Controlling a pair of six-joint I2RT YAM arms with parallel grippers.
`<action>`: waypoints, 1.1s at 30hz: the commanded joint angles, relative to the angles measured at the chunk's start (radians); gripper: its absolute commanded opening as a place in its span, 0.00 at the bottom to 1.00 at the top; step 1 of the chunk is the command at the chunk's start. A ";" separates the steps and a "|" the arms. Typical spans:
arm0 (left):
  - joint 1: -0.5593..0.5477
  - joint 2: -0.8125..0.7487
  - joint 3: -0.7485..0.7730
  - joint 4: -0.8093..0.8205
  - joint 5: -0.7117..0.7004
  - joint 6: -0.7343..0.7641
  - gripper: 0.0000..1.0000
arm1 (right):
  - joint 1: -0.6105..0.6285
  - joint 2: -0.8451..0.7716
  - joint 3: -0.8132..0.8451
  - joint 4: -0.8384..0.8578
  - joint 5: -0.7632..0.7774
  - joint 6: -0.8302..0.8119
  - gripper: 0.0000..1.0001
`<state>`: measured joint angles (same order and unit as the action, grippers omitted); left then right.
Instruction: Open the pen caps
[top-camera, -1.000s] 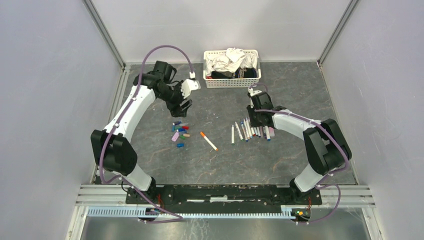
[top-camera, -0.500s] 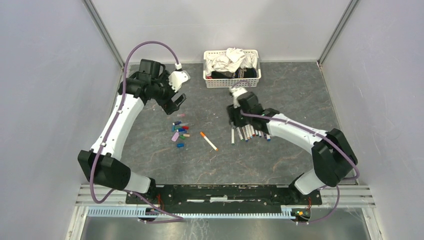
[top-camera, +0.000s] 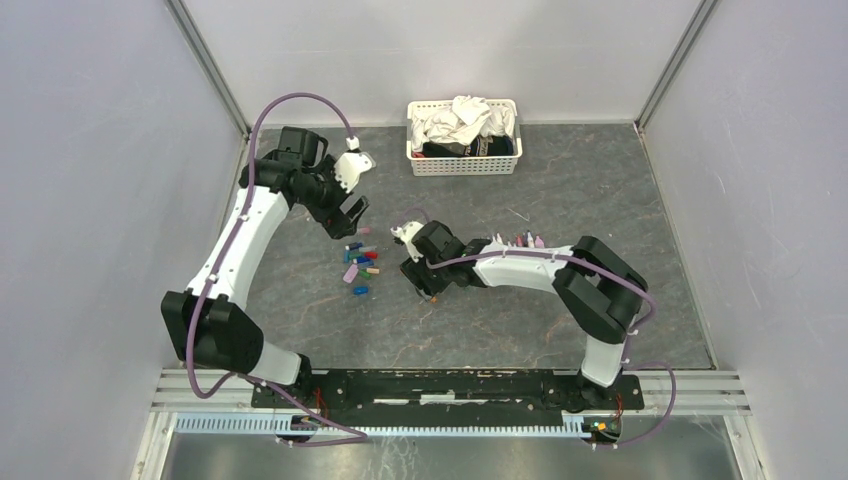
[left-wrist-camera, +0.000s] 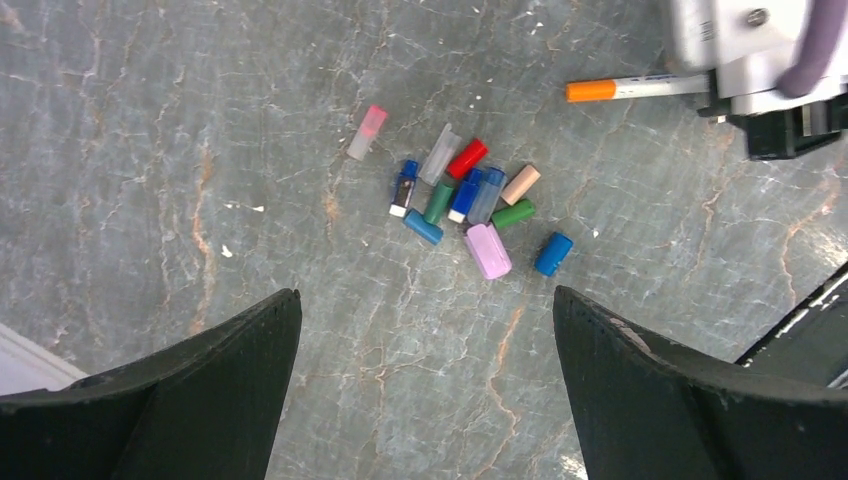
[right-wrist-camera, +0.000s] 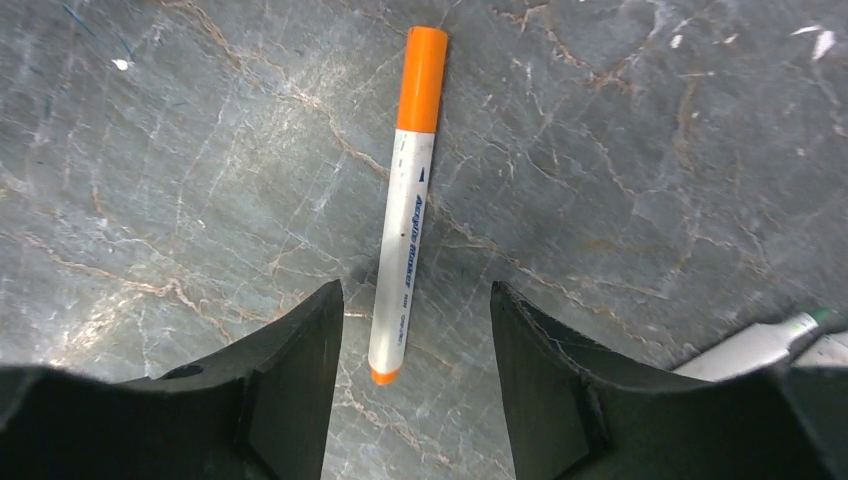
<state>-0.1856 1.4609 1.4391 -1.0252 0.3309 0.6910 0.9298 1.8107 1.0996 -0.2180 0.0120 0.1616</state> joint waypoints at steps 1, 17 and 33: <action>0.002 -0.032 -0.021 -0.024 0.062 0.015 1.00 | 0.007 0.038 0.041 0.029 0.017 -0.020 0.59; 0.014 -0.295 -0.303 0.161 0.278 0.215 1.00 | -0.014 -0.004 0.002 0.033 -0.082 -0.042 0.00; -0.127 -0.216 -0.364 -0.048 0.305 0.561 1.00 | -0.163 -0.031 0.072 0.015 -0.961 -0.007 0.00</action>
<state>-0.2646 1.2514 1.0420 -1.0550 0.6018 1.1709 0.7578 1.7802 1.1259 -0.1993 -0.7185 0.1555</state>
